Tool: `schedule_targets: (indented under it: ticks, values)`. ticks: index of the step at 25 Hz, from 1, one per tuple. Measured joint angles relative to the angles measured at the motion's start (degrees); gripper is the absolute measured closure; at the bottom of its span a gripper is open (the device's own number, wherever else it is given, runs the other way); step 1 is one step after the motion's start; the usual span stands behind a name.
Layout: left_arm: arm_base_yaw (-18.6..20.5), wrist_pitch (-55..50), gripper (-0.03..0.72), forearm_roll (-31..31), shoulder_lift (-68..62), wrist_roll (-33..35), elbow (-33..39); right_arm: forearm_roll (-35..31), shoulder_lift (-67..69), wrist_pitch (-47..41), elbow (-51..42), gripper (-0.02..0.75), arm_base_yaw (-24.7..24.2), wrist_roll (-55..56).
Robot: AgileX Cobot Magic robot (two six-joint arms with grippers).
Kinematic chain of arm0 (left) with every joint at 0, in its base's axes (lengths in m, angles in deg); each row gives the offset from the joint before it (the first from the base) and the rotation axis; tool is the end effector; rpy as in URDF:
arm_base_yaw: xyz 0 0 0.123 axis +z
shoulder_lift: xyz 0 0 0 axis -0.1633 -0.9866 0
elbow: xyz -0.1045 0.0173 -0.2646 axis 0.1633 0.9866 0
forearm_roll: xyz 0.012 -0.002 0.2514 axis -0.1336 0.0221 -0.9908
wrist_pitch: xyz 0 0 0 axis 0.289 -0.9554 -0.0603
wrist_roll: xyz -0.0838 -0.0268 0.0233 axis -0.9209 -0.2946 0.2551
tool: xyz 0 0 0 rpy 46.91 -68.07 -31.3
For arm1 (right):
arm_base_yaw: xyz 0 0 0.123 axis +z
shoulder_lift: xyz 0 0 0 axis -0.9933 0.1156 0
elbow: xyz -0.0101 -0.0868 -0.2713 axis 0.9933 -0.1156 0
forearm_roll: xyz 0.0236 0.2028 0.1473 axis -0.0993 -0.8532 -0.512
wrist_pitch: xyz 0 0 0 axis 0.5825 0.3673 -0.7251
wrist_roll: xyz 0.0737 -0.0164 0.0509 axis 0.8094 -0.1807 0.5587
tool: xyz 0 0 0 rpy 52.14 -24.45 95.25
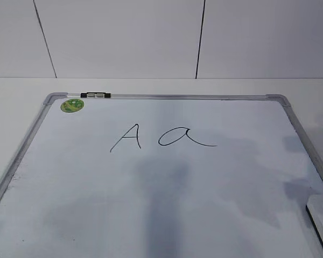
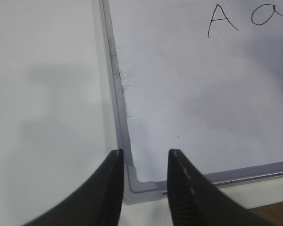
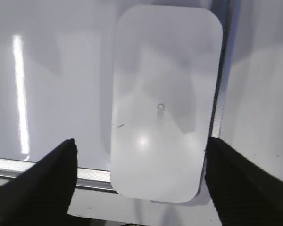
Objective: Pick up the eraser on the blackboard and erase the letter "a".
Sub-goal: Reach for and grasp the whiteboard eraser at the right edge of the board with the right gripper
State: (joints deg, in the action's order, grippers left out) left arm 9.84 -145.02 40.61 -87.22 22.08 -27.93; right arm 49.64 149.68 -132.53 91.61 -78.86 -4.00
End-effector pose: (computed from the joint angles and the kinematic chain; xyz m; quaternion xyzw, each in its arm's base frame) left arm 0.0219 -0.0197 0.2777 0.0647 0.8968 -0.0873 0.4289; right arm 0.1829 0.0247 0.2164 -0.0301 0.9954 0.0600 0.0684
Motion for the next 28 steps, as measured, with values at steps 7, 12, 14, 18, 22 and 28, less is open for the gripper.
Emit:
schedule_targets:
  ticks: [7, 12, 14, 18, 22, 28]
  values:
    - [0.0, 2.7, 0.443, 1.1, -1.2, 0.0, -0.5, 0.6, 3.8, -0.1, 0.0, 0.07, 0.0, 0.3]
    - [0.0, 3.6, 0.442, 2.1, -1.2, 0.0, -0.5, 2.9, 4.0, -0.1, 0.6, 0.07, 0.0, 2.2]
    - [0.0, 4.0, 0.442, 2.5, -1.5, 0.0, -0.5, 3.3, 4.0, -0.2, 1.0, 0.07, 0.0, 2.8]
    - [0.0, 4.2, 0.442, 3.8, -4.1, -0.2, -0.5, 3.4, 4.0, -0.2, 1.5, 0.07, 0.0, 3.1]
    - [0.0, 5.4, 0.417, 4.8, -8.2, -0.2, -0.5, 3.4, 4.0, -0.2, 1.8, 0.07, 0.0, 3.1]
    - [0.0, 6.3, 0.365, 4.9, -16.1, -0.2, -2.2, 3.4, 4.2, 0.1, 1.8, 0.069, 0.0, 3.4]
